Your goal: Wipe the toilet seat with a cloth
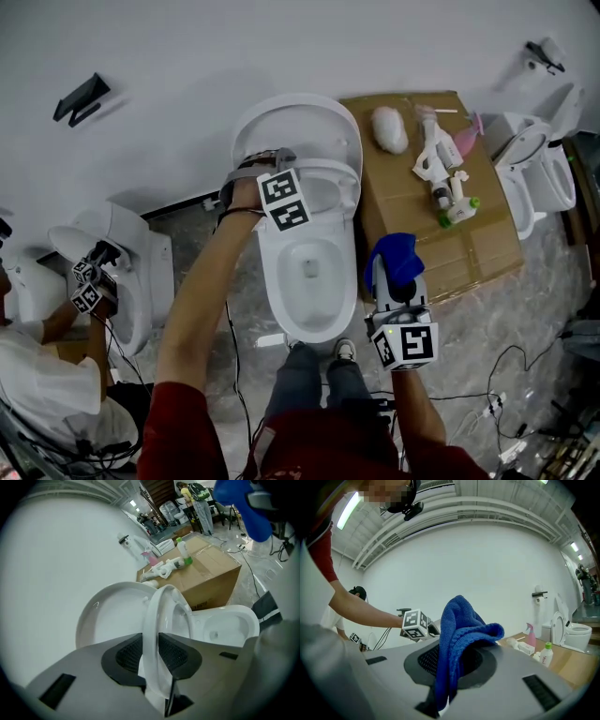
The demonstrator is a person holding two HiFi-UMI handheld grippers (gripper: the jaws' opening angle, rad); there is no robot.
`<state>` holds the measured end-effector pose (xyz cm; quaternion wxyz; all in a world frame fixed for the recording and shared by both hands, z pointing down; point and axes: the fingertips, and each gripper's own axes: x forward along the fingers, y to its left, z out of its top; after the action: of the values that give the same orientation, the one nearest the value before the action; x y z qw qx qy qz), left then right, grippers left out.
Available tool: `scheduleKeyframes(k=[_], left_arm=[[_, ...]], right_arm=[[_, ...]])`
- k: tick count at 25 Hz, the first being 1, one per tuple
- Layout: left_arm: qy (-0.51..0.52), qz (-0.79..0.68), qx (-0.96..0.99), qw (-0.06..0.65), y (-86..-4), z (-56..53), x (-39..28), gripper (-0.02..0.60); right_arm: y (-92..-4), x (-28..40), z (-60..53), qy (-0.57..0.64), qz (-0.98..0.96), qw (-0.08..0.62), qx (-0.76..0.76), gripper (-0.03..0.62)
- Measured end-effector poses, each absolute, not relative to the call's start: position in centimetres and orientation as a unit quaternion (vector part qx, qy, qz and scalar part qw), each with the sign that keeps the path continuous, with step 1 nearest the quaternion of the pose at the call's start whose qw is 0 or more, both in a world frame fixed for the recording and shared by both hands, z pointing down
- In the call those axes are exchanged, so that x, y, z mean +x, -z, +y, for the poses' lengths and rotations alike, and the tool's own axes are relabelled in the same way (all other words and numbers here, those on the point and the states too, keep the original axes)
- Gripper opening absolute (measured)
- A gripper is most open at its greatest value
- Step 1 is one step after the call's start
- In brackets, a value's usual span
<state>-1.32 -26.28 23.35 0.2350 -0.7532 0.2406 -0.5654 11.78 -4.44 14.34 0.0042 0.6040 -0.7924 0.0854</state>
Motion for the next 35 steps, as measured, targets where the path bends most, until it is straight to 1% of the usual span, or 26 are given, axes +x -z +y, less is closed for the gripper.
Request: scheduleKeyframes(k=[6,10,17,22,27,35], left_arm=[[0.575,0.231,-0.742,0.257,-23.9,-18.8,-1.0,0.089],[0.585,0.231,-0.729,0.27,-24.8,-14.0,-1.0,0.094],[0.587,0.23,-0.732,0.258,-28.2,-5.6,-0.7,0.103],[0.591,0.214,-0.739,0.241,-31.3,-0.7,-0.5,0.109],[0.594,0.194,-0.752,0.21,-34.8,3.8,-0.5,0.115],[0.601,0.14,-0.774,0.142,-40.7,9.5,-0.5,0.123]], right_arm=[[-13.7,11.6,-3.2,-0.076,-0.805,0.0,0.588,0.058],[-13.5,11.2,-2.4,-0.072,-0.813,-0.005,0.578,0.058],[-15.7,11.5,-0.5,-0.082,-0.823,0.005,0.562,0.058],[-18.2,11.5,0.6,-0.095,-0.829,0.016,0.551,0.058],[-21.3,10.6,1.6,-0.111,-0.838,0.031,0.533,0.058],[-27.1,8.0,3.2,-0.14,-0.851,0.064,0.502,0.058]])
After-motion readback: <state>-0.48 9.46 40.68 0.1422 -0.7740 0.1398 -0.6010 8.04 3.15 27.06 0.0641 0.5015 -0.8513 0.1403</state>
